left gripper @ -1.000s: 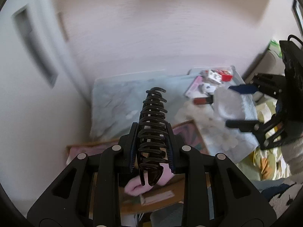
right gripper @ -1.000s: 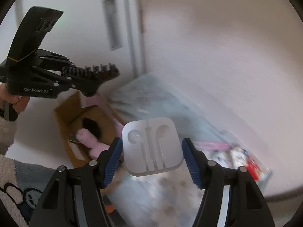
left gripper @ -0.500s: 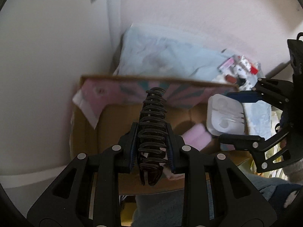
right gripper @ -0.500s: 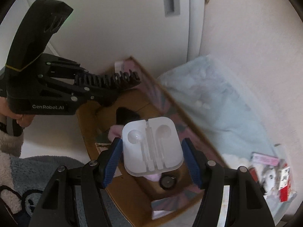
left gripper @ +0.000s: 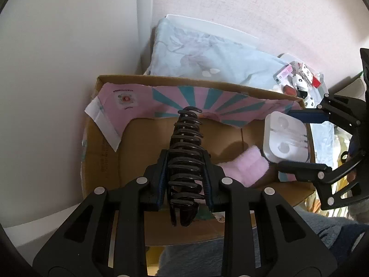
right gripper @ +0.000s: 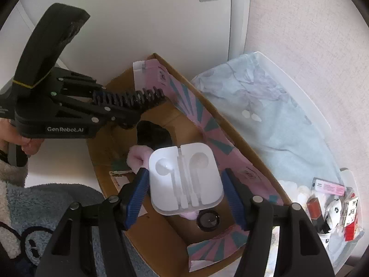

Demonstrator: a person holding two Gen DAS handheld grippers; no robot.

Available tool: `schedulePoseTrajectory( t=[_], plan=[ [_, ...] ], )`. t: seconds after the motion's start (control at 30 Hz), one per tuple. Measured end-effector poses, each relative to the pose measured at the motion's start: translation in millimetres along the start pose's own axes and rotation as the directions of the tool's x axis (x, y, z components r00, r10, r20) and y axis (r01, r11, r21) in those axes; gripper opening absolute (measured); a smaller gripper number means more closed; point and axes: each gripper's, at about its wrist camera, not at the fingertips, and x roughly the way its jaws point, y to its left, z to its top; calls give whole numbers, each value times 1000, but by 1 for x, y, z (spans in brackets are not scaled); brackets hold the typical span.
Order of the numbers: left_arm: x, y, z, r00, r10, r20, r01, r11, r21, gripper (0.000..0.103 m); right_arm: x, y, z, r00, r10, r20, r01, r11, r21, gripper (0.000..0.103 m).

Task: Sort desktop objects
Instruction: 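Release the claw clip and earphone case into the cardboard box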

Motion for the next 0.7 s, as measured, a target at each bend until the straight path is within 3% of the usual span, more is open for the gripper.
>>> schedulePoseTrajectory(
  t=[0.07, 0.1, 0.13, 0.17, 0.2, 0.23, 0.33, 0.7],
  plan=[
    [2, 2, 2, 1000, -11, -28, 10, 1000, -5, 24, 3, -4, 1, 1000, -7, -8, 8, 1000, 15, 63],
    [4, 2, 3, 999, -21, -49, 20, 1000, -15, 29, 5, -7, 1, 1000, -6, -22, 7, 1000, 27, 65],
    [5, 2, 4, 998, -23, -65, 22, 999, -25, 49, 8, -9, 1, 999, -13, -34, 14, 999, 37, 68],
    [6, 2, 5, 997, -20, -69, 18, 999, -32, 87, 10, -10, 1, 999, -21, -48, 24, 999, 42, 76],
    [4, 1, 5, 998, -11, -59, 9, 999, -37, 103, 11, -11, 0, 998, -27, -59, 29, 999, 45, 81],
    [0, 0, 5, 999, -9, -31, 8, 999, -37, 103, 12, -12, -1, 998, -29, -64, 32, 998, 47, 85],
    [-5, -4, 8, 999, -35, -9, 35, 999, -33, 103, 11, -14, -5, 997, -44, -58, 47, 998, 46, 86],
    [-22, -20, 19, 998, -14, 55, 15, 1000, -9, 103, -11, -23, -17, 997, -73, 10, 72, 993, 98, 86]
  ],
)
